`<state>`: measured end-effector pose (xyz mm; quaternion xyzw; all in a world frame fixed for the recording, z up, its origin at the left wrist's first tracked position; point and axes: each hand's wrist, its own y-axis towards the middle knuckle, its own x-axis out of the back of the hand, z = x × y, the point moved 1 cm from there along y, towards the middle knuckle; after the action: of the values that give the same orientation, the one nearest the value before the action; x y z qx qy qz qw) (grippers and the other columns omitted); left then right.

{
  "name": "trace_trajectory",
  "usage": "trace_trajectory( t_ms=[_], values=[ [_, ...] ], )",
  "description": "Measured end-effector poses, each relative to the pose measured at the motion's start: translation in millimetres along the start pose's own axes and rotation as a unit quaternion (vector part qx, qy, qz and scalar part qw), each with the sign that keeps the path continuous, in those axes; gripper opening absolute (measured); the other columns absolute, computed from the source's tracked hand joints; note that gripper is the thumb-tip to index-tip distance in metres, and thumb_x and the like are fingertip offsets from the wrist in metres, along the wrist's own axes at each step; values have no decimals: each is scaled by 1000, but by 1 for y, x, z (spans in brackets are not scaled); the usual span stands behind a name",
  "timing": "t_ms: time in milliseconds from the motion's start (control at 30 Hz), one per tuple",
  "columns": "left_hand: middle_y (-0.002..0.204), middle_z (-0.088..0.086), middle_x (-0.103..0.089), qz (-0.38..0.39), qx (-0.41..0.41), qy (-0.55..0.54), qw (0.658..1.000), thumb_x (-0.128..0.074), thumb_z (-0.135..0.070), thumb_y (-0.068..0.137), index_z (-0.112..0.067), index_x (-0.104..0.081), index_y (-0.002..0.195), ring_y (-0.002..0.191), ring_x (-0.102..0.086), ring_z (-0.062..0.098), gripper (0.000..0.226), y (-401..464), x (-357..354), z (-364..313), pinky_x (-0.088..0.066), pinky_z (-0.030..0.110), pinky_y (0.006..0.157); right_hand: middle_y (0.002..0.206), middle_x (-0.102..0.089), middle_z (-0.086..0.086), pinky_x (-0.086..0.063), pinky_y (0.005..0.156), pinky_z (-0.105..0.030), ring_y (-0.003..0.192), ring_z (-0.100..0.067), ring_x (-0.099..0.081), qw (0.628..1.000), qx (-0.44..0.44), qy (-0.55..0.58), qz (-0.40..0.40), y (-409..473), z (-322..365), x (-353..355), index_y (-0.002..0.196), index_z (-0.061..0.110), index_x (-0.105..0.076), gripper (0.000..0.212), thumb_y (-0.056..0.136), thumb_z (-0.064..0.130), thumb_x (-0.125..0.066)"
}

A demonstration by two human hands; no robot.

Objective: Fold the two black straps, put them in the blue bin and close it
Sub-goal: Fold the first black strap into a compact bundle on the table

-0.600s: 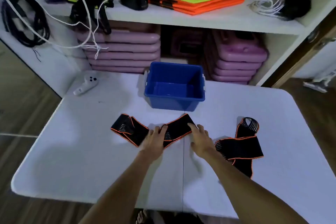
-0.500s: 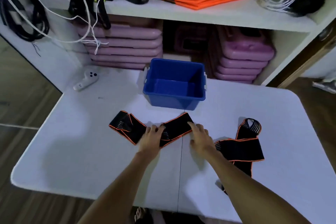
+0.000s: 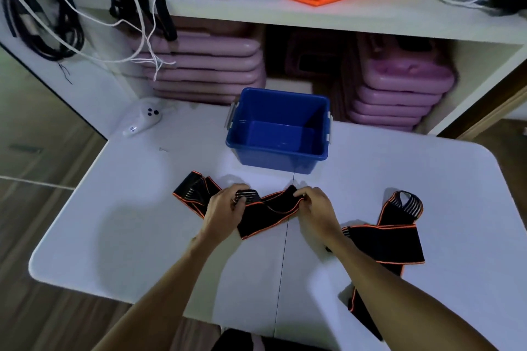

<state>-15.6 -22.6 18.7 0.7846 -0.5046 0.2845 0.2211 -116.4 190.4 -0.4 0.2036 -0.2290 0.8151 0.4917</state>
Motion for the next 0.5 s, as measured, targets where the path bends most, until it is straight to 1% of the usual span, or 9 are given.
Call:
trace_trajectory(
  t_ms=[67,167,200,267,333,367,433,467,500],
  values=[
    [53,-7,-58,-6,71,-64,995,-55,-6,88,-22,-68,104,44,-58,7,26,8,11,-4,-53,25,53,98,-56,5,-39,73,-15,91,-3,-56,998,-25,52,-33,0,10,6,93,18,-63,22,89,4,-46],
    [45,-5,-54,36,158,-140,977,-50,-6,90,-17,-70,90,37,-48,15,23,17,28,-6,-40,21,44,76,-58,0,-40,60,-15,69,-5,-56,991,-68,104,-59,5,19,9,83,5,-58,16,93,2,-46],
    [45,-5,-52,50,189,-179,964,-49,-6,91,-14,-70,86,37,-45,16,23,20,33,-5,-38,22,43,72,-56,-1,-39,58,-18,68,-11,-54,990,-83,104,-56,7,20,8,82,1,-57,18,94,4,-45],
    [49,1,-51,79,271,-261,923,-52,-7,92,-8,-68,79,37,-43,15,21,20,40,-1,-37,22,42,74,-58,-3,-40,64,-25,73,-16,-54,987,-119,103,-22,9,20,3,85,0,-61,21,95,10,-46],
    [47,2,-47,99,348,-296,884,-55,-9,91,-7,-64,70,36,-43,12,23,15,46,5,-37,20,40,78,-62,1,-42,70,-24,76,-14,-57,983,-145,110,32,7,22,-4,89,5,-67,22,96,13,-48],
    [46,0,-46,101,372,-293,875,-54,-9,90,-9,-60,64,36,-45,11,26,12,50,10,-39,19,40,80,-63,3,-44,72,-23,78,-12,-58,981,-151,106,54,6,24,-7,91,6,-68,21,95,13,-49],
    [49,1,-46,109,390,-270,873,-50,-8,89,-11,-56,60,40,-52,10,29,5,57,21,-48,20,43,86,-66,2,-46,79,-24,85,-14,-62,982,-154,81,72,4,26,-16,95,6,-69,20,94,12,-51],
    [54,3,-48,123,390,-270,872,-47,-7,89,-9,-59,66,46,-58,12,27,1,61,26,-53,22,48,89,-67,2,-46,83,-26,89,-16,-63,983,-154,65,75,4,27,-20,96,7,-70,19,93,12,-52],
    [59,5,-51,138,387,-282,867,-46,-8,90,-6,-64,76,55,-64,16,24,-3,64,30,-58,25,56,92,-68,1,-47,86,-27,93,-17,-64,984,-153,50,81,4,28,-25,96,10,-70,18,93,12,-53]
  ],
)
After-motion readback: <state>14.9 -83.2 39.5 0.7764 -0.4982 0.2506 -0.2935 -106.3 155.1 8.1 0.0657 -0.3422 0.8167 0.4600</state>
